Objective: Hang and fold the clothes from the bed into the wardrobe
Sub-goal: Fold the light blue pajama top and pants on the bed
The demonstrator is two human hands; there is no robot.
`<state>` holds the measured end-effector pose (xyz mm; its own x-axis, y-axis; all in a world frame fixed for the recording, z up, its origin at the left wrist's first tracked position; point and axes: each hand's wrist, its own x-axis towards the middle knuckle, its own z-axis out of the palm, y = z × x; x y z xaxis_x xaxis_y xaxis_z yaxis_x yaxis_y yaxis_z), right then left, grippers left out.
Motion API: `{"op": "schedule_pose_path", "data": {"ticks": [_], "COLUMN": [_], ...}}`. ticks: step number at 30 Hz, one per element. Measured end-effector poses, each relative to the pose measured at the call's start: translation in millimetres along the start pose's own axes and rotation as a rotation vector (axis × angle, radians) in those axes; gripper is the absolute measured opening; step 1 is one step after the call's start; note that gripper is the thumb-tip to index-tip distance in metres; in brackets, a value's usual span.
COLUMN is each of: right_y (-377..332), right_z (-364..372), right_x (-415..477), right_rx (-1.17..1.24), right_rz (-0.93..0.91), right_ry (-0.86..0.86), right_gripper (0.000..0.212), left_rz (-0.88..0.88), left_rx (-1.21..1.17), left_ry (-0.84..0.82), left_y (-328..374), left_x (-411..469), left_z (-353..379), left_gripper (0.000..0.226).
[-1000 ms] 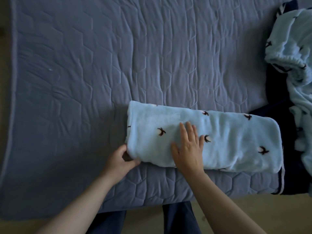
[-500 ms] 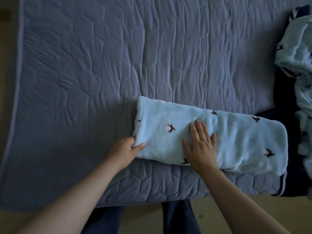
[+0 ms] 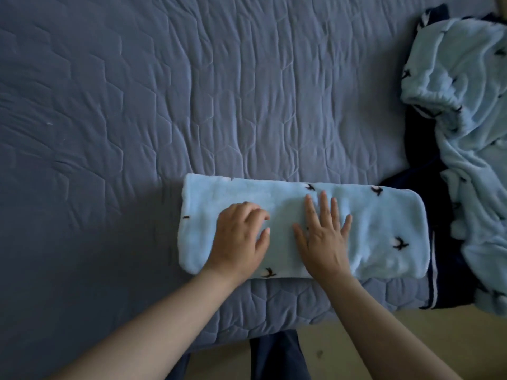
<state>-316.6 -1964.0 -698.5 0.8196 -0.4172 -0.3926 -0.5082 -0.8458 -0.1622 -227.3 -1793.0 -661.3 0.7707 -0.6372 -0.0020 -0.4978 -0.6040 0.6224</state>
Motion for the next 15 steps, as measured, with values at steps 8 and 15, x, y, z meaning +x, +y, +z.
{"op": "schedule_pose_path", "data": {"ticks": [8,15], "right_y": [92.0,178.1], "right_z": [-3.6,3.5], "right_x": [3.9,-8.0], "right_rx": [-0.089,-0.062], "right_rz": [-0.019,0.115], "right_ry": [-0.015,-0.042], "right_gripper": [0.069,0.071], "left_rz": [-0.192,-0.258], "left_rx": [0.367,0.509], "left_ry": [-0.529,-0.551], "left_y": [32.8,37.9], "left_x": [40.0,37.0], "left_z": [90.7,124.2], "left_gripper": [0.074,0.083]}}
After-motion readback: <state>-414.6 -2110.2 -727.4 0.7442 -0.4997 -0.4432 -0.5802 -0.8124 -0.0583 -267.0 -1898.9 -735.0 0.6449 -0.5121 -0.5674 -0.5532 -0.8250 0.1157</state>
